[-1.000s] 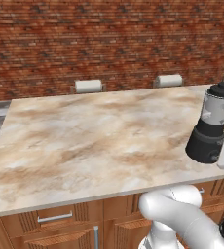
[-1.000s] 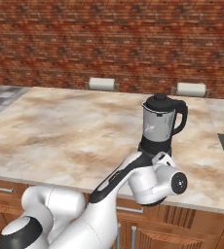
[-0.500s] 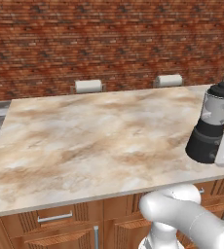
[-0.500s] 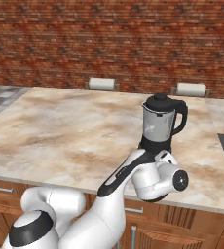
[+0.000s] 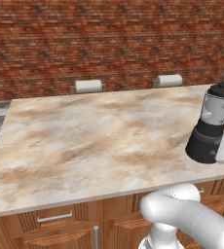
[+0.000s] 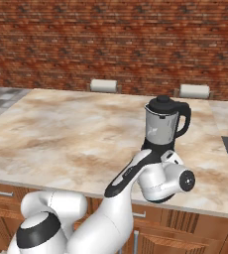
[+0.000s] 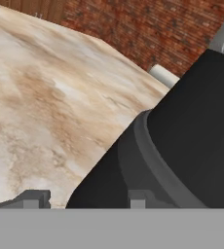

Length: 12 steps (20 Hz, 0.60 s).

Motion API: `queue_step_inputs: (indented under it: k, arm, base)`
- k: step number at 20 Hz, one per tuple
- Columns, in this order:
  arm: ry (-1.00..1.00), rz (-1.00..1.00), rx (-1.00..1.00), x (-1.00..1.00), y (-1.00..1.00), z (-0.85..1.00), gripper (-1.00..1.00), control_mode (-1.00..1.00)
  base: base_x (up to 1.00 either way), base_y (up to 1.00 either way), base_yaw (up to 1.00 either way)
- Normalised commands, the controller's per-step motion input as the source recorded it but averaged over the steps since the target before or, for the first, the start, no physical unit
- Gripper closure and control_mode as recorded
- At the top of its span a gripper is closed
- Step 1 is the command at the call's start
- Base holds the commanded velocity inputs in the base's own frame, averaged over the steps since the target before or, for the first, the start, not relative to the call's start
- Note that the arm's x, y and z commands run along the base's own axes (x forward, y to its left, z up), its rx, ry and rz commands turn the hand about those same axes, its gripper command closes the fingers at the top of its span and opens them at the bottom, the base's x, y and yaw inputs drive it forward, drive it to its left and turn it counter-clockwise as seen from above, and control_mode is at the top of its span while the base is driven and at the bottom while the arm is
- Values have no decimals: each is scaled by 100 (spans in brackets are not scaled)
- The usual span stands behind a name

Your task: Grab the onion and lime from the fridge, place them in the blender, close the lid, and turn on the blender to create a marinade.

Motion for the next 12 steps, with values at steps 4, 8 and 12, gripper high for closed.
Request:
queue_step_inputs:
  k: [4,8,12]
  arm:
    - [-4,0,1,19,-6,-6,-100,-100]
    - [-6,0,1,2,-2,0,-100,-100]
    - [-9,0,1,-59,0,0,-100,-100]
  base:
    - [0,0,0]
    - [0,0,0]
    - [0,0,0]
